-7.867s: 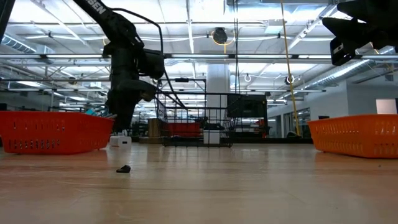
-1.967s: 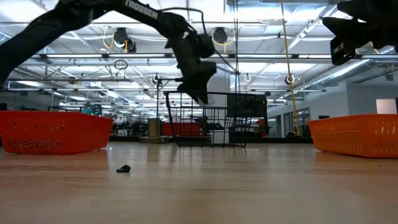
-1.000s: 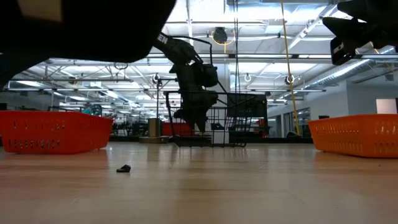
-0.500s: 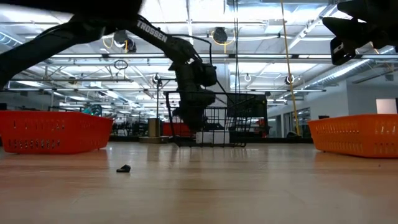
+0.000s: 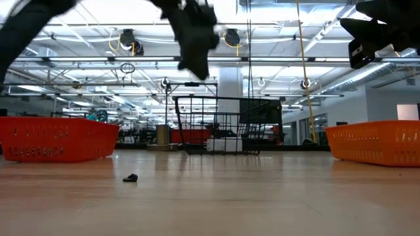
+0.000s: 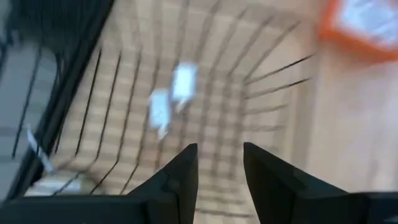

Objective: Pick and place items into bin
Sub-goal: Return to Home Position

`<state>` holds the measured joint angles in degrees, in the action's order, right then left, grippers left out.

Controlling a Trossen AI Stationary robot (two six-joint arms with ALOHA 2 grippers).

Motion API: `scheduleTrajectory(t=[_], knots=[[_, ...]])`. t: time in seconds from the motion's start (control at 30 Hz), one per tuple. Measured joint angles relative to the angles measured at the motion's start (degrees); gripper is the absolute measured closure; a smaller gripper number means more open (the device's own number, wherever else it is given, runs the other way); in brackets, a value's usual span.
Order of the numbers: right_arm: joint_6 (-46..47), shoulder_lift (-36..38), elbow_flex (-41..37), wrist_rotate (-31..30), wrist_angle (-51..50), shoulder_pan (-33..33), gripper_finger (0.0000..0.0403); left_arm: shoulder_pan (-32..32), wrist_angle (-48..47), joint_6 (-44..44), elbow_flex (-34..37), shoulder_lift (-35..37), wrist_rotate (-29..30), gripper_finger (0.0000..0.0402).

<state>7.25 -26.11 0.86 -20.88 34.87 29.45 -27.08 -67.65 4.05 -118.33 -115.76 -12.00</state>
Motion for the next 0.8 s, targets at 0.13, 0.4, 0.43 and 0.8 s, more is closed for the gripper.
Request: scheduleTrajectory(t=[0.13,0.4,0.43,0.8], knots=[[0.0,0.0,0.0,0.0,0.0,0.0,0.0277,6.9,14.0,-1.5,10.1,10.8,-1.2,0.0271],[0.0,0.0,0.0,0.0,0.0,0.0,0.0277,26.3,55.4,-6.0,49.1,30.0,0.7,0.0270],[0.0,0.0,0.0,0.0,0.0,0.0,0.0277,28.3,59.4,-7.4,53.3,32.1,1.7,0.0270],[0.0,0.0,0.0,0.0,0.5,0.0,0.0277,42.5,93.7,-9.8,84.7,39.0,8.2,0.0270]])
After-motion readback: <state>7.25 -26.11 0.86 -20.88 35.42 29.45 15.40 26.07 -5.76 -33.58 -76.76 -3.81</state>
